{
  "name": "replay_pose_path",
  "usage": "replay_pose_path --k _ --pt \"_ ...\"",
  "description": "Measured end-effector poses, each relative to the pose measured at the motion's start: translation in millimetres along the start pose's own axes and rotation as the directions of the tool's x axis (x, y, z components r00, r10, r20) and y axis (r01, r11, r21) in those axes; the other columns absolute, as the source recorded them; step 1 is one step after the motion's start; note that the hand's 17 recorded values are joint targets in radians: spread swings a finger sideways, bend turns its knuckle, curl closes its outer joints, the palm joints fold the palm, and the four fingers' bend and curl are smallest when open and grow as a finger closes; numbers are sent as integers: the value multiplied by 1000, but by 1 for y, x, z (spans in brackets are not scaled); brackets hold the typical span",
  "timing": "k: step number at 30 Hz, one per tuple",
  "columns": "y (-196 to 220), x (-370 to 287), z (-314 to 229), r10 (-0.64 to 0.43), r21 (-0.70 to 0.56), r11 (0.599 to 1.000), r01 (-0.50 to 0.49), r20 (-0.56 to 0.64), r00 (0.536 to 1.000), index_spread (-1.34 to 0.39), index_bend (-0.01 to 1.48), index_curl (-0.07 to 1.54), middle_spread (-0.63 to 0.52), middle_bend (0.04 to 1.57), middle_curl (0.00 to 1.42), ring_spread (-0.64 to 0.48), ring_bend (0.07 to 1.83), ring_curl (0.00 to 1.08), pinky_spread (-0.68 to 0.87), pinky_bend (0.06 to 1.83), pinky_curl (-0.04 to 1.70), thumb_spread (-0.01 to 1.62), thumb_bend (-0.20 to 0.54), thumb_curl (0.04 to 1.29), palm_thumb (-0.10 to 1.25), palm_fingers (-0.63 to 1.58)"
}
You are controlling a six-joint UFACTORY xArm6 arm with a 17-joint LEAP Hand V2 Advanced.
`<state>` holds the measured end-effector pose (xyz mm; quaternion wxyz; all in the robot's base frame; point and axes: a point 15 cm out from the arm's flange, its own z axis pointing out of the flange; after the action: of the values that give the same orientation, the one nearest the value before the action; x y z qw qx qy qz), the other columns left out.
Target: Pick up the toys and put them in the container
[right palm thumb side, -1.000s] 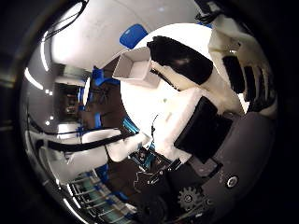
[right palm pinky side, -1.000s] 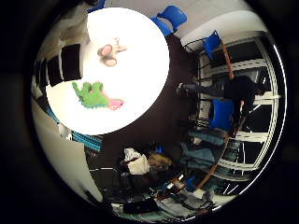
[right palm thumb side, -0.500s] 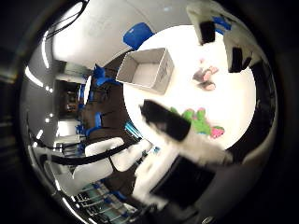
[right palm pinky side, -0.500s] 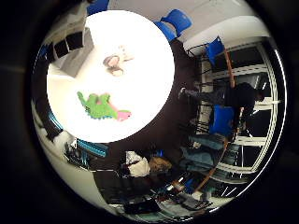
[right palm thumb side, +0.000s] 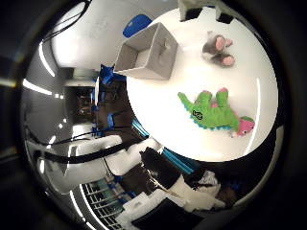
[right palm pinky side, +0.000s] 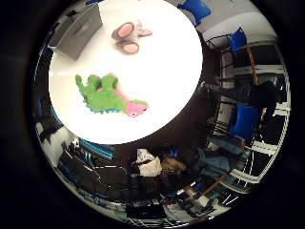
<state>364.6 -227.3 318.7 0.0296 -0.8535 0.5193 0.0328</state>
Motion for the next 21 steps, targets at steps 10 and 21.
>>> replay_pose_path --k 10,21 --pt "3 -3 83 -61 -37 998 58 -83 995 -396 162 310 16 224 304 182 314 216 395 406 339 1041 -26 280 421 28" --pt "4 -29 136 -151 -87 986 141 -117 982 -397 160 277 39 190 311 189 269 235 386 397 324 1007 -27 286 403 17"
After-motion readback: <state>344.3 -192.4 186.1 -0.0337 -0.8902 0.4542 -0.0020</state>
